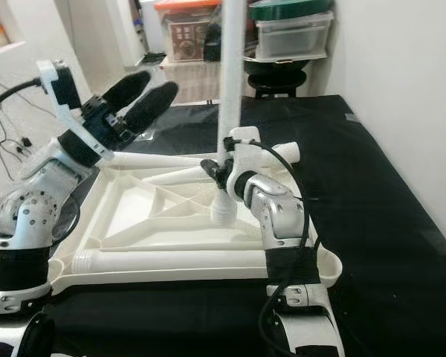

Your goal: Building children table

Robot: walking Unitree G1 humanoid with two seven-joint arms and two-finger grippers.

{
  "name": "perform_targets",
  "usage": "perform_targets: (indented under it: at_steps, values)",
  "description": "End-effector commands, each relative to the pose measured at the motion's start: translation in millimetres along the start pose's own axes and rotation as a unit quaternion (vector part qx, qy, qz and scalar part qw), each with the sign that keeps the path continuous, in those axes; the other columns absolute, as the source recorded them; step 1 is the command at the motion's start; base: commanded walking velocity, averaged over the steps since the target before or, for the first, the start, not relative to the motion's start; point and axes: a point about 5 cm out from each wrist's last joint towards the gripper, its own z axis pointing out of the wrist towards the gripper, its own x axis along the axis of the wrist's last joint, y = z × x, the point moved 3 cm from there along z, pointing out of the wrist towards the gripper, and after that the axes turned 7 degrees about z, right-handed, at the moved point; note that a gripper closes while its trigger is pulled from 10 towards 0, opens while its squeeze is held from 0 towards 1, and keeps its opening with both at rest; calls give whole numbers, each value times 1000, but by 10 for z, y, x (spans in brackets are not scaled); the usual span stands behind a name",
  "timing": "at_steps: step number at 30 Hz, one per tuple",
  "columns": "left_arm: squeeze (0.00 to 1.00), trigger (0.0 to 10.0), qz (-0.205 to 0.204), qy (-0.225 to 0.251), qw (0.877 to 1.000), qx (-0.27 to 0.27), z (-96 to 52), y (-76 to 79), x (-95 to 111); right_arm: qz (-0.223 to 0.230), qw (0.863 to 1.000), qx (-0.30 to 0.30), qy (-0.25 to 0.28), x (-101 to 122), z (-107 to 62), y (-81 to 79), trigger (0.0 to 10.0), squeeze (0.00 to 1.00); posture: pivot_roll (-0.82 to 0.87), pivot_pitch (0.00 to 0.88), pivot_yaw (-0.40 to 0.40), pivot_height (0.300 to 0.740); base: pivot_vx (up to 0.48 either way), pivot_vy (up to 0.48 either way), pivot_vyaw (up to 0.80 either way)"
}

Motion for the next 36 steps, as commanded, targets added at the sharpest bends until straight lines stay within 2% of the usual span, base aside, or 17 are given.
perform_targets:
  at_steps: [1,2,3,4,8,10,13,15,17,18,19,21,22,24,26,29,36]
  values:
    - [1000,10000,27,-10,997,70,-119,-230,-16,32,999,-8,28,60,-9,29,9412,0,-71,0,111,740,0,0,0]
    - [1000,10000,27,-10,997,70,-119,-230,-16,32,999,-8,28,60,-9,29,9412,0,-71,0,111,740,0,0,0]
    - [1000,10000,36,-21,994,105,-184,-321,-69,58,997,-20,51,114,-25,80,10000,0,-71,0,110,740,0,0,0]
    - [0,10000,43,-32,990,132,-244,-381,-124,73,994,-29,81,181,-46,124,10000,0,-71,0,110,740,0,0,0]
    - [0,10000,46,-39,987,146,-286,-406,-166,77,990,-39,107,240,-69,158,10000,0,-71,0,111,740,0,0,0]
    - [0,10000,33,-59,985,157,-374,-364,-311,81,983,-33,164,371,-146,147,10000,0,-69,0,110,740,0,0,0]
    - [0,10000,19,-68,986,149,-409,-302,-391,82,979,-20,188,426,-190,117,10000,0,-66,0,109,740,0,0,0]
    - [0,10000,-3,-96,987,126,-493,-150,-578,37,973,20,227,504,-296,22,10000,0,-65,0,108,740,0,0,0]
    - [0,10000,-8,-105,987,118,-522,-99,-637,17,972,34,230,500,-323,-15,10000,0,-65,0,108,740,0,0,0]
    - [0,10000,-15,-121,986,112,-569,-39,-731,-13,972,43,229,466,-348,-44,10000,0,-65,0,108,740,0,0,0]
    - [0,10000,-15,-121,986,112,-569,-39,-731,-13,972,43,229,466,-348,-44,10000,0,-65,0,108,740,0,0,0]
    - [0,10000,-21,-144,984,104,-646,51,-865,-51,973,51,221,388,-376,-70,10000,0,-67,0,107,740,0,0,0]
    - [0,10000,-21,-144,984,104,-646,51,-865,-51,973,51,221,388,-376,-70,10000,0,-67,0,107,740,0,0,0]
    - [0,10000,-33,-169,981,91,-752,170,-1008,-66,975,62,204,260,-412,-86,10000,0,-70,0,107,740,0,0,0]
    - [0,10000,-33,-169,981,91,-752,170,-1008,-66,975,62,204,260,-412,-86,10000,0,-70,0,107,740,0,0,0]
    - [0,10000,-56,-190,977,77,-885,318,-1144,-98,976,112,157,-5,-487,-182,10000,0,-72,0,106,740,0,-351,0]
    - [0,10000,-67,-201,975,69,-959,376,-1202,-107,971,167,130,-148,-592,-224,10000,0,-78,0,105,740,0,-472,0]
